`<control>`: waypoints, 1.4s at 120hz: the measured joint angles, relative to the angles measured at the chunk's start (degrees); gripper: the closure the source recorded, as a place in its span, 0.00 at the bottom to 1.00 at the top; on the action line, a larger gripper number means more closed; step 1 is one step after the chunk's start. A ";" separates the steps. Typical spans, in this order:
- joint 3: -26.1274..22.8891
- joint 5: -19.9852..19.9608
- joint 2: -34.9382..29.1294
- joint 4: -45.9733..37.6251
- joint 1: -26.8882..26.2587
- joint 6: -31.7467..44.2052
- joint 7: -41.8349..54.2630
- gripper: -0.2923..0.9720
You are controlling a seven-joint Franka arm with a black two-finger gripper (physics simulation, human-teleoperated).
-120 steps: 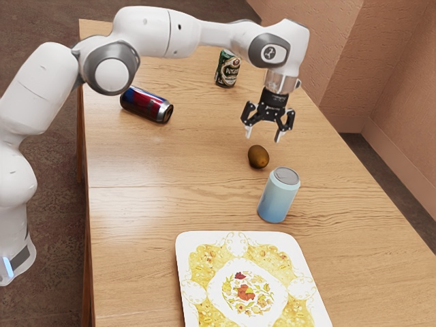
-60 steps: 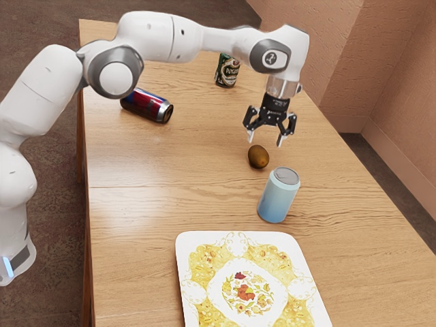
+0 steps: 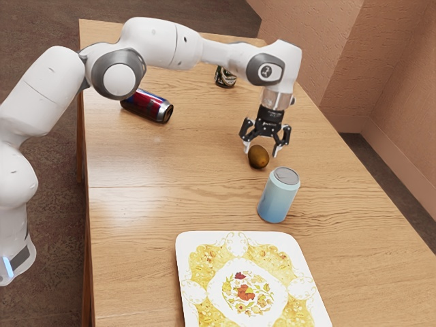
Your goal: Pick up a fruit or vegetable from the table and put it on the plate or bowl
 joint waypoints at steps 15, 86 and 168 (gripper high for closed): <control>0.00 -0.32 0.69 -0.16 -0.23 0.87 0.36 0.23; 1.31 0.68 1.00 -1.25 -0.13 2.89 2.11 0.50; -15.07 9.22 -13.93 4.10 -1.14 -1.61 16.08 0.56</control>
